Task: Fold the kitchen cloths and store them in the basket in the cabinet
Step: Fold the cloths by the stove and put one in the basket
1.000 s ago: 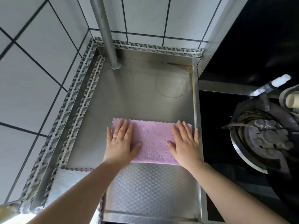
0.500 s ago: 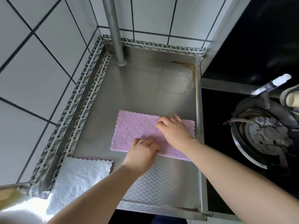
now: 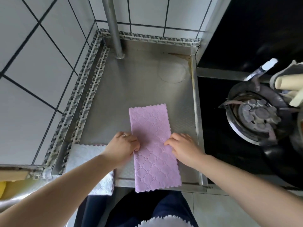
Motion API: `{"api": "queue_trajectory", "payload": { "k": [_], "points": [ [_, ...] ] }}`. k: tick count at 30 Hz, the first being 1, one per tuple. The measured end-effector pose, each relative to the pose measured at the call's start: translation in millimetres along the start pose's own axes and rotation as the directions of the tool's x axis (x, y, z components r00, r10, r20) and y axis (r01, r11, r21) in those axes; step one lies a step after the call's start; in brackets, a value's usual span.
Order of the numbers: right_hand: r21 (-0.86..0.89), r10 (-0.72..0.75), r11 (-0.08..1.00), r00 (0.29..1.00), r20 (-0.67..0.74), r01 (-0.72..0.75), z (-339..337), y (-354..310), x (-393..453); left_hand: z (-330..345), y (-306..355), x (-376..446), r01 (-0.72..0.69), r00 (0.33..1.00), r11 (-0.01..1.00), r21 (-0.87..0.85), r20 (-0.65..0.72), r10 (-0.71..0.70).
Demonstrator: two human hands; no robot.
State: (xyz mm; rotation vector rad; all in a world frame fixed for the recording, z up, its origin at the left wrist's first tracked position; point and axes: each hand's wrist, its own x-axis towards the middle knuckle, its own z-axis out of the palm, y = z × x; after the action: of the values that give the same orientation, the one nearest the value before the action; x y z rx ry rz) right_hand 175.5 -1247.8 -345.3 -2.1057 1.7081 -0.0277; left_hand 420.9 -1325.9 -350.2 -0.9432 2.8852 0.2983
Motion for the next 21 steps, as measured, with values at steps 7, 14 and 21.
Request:
{"api": "queue_trajectory", "payload": {
  "k": [7,14,21],
  "points": [
    [0.046,0.045,0.998,0.999,-0.030,-0.044,26.3,-21.0,-41.3,5.3,14.3,-34.8,-0.116,0.993,0.992,0.047,0.016,0.115],
    [-0.109,-0.100,0.987,0.984,0.145,0.116,37.3,-22.2,-80.3,12.5,26.0,-72.4,-0.236,0.916,0.967,0.096,0.354,0.188],
    [-0.235,-0.068,0.966,0.982,0.178,0.109,57.5,-23.5,-89.1,32.7,30.5,-72.0,-0.212,0.967,0.967,0.138,0.169,0.188]
  ]
}}
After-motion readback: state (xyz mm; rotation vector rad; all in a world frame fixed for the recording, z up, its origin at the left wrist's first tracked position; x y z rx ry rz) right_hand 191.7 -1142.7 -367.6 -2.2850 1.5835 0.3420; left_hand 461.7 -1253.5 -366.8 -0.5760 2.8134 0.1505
